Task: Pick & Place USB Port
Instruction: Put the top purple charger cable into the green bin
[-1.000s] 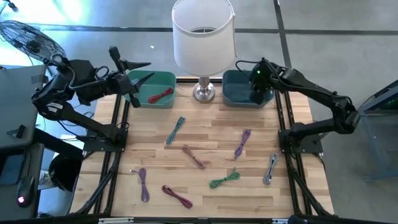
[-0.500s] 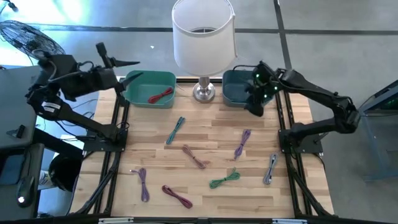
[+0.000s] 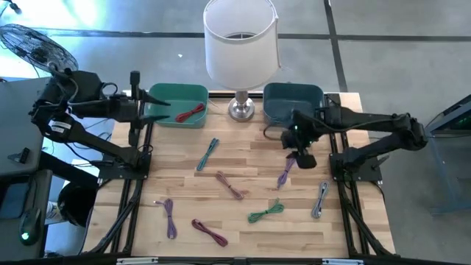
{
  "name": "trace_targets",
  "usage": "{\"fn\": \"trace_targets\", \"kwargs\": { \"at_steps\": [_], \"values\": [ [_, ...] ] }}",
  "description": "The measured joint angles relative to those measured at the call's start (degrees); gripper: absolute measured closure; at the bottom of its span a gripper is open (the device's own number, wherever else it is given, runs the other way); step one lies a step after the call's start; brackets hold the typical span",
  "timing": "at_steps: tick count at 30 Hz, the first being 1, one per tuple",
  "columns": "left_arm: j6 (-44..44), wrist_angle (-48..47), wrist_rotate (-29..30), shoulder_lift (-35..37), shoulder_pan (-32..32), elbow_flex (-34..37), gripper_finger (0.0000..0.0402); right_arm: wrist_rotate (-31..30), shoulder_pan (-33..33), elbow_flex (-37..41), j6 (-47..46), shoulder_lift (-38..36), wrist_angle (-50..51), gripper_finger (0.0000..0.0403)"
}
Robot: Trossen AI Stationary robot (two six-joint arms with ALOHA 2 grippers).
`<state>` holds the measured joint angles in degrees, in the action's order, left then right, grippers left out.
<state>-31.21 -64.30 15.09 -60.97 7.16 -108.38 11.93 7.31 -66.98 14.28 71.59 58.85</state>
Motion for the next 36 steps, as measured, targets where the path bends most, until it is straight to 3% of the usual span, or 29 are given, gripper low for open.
{"fn": "trace_targets", "kwargs": {
  "at_steps": [3,5,20,29,36],
  "values": [
    [3.06,-2.08,-0.26,-0.04,0.00,0.00,0.0266,-8.32,-3.17,-0.02,-0.60,0.32,0.37,0.0226],
    [4.85,-3.56,-1.03,-0.02,0.00,0.00,0.0266,-10.76,-4.15,-0.02,0.23,0.65,2.04,0.0221],
    [10.76,-4.93,-5.85,-0.48,0.00,0.07,0.0266,-10.15,-9.91,-0.04,16.08,9.05,8.45,0.0213],
    [10.95,-6.32,-7.06,-1.07,0.00,0.09,0.0266,-10.06,-10.12,0.23,19.14,14.83,8.38,0.0214],
    [12.87,-6.70,-7.03,-1.11,-0.02,0.09,0.0266,-9.69,-10.12,6.67,20.74,15.89,5.28,0.0214]
  ]
}}
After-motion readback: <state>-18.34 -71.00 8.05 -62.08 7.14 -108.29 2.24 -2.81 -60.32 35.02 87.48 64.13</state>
